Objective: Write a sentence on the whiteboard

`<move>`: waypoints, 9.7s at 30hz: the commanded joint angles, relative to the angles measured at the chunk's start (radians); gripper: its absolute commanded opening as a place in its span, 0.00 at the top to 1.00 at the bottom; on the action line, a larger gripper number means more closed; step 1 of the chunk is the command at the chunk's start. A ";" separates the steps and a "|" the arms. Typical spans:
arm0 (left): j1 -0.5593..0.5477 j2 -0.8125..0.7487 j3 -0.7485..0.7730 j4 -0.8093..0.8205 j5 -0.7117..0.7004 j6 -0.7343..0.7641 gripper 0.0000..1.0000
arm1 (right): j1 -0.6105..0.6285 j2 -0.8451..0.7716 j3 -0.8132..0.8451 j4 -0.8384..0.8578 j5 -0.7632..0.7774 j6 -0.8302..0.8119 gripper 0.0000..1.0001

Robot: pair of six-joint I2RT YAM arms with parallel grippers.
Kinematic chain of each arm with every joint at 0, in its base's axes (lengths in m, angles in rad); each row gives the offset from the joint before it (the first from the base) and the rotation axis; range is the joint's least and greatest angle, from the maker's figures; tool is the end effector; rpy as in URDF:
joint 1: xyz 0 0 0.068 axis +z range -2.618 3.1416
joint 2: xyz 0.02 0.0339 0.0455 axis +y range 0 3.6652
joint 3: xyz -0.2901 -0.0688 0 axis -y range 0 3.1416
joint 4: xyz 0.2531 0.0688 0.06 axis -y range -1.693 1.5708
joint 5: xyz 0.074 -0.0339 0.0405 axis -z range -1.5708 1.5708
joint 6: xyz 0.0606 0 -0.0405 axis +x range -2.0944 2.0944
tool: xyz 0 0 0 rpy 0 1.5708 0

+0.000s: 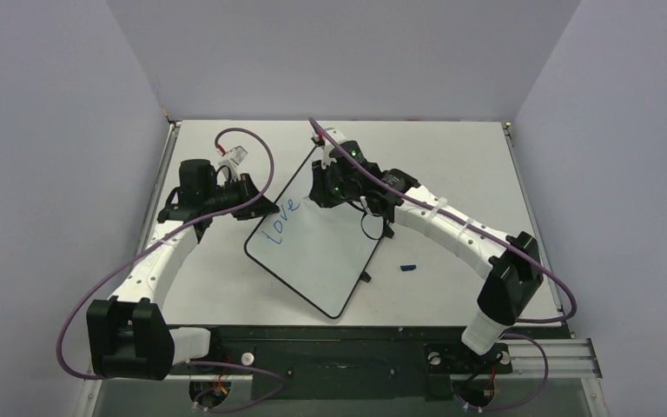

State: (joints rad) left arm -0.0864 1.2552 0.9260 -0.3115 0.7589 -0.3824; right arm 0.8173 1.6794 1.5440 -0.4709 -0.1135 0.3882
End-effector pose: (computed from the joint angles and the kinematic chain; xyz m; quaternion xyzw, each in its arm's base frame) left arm 0.2788 -0.0660 0.2937 0.0419 0.8456 -0.4188 0.3283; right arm 0.2828 0.3115 0.3507 -0.2140 0.8586 0.3039 0.3529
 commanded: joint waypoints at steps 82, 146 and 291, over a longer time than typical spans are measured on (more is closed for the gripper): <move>-0.021 -0.037 0.027 0.053 0.005 0.036 1.00 | -0.082 0.025 -0.041 0.126 -0.046 0.001 1.00; -0.056 -0.040 0.042 -0.007 -0.036 0.120 1.00 | -0.162 0.131 0.124 0.089 -0.036 0.018 1.00; -0.063 -0.038 0.047 -0.019 -0.043 0.136 1.00 | -0.255 0.107 0.129 0.117 -0.081 0.032 1.00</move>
State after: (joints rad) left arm -0.1284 1.2377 0.9321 -0.3779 0.6960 -0.3180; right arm 0.5739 1.8233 1.6138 -0.3672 -0.2058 0.4305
